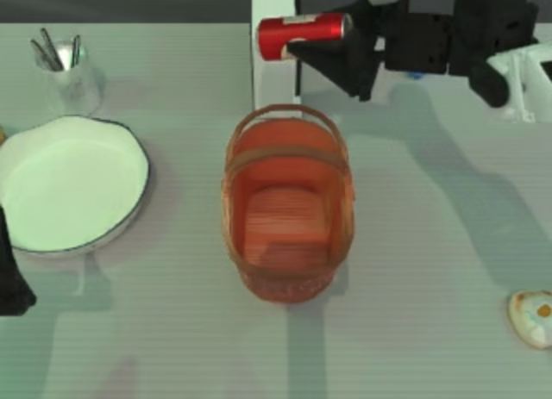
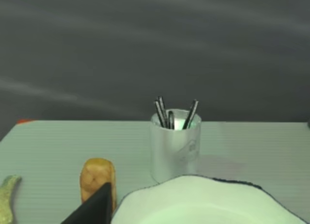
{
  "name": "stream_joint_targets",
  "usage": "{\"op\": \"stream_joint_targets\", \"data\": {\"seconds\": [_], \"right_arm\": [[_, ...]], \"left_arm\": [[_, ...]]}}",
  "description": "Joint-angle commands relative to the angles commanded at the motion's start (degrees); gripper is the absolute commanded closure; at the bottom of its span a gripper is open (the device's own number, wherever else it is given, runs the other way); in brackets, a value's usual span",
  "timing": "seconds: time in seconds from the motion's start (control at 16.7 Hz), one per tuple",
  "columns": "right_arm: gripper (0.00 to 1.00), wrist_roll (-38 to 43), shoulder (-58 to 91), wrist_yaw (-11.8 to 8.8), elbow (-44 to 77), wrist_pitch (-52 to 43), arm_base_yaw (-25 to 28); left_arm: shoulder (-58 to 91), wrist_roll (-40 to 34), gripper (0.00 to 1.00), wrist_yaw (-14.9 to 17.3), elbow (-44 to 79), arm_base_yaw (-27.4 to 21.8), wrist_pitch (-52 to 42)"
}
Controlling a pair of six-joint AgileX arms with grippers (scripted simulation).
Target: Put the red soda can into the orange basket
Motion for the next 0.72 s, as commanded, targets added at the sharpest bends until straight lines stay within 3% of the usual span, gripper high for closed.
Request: {"op": "stream_joint_targets", "data": {"seconds": [0.18,0.3,0.72], "right_arm": [[1.0,3.3,-2.8,-6.3,-3.6,9.8,0.9],[1.0,4.4,-4.1,-8.8,-4.8,13.3,1.3],[1.0,4.8,-4.2,-9.6,-5.0,14.5,1.1]], "left_arm": [[0.0,0.0,0.0,0.0,0.0,0.0,0.0],[0.0,0.0,0.0,0.0,0.0,0.0,0.0],[0.0,0.0,0.0,0.0,0.0,0.0,0.0]]}}
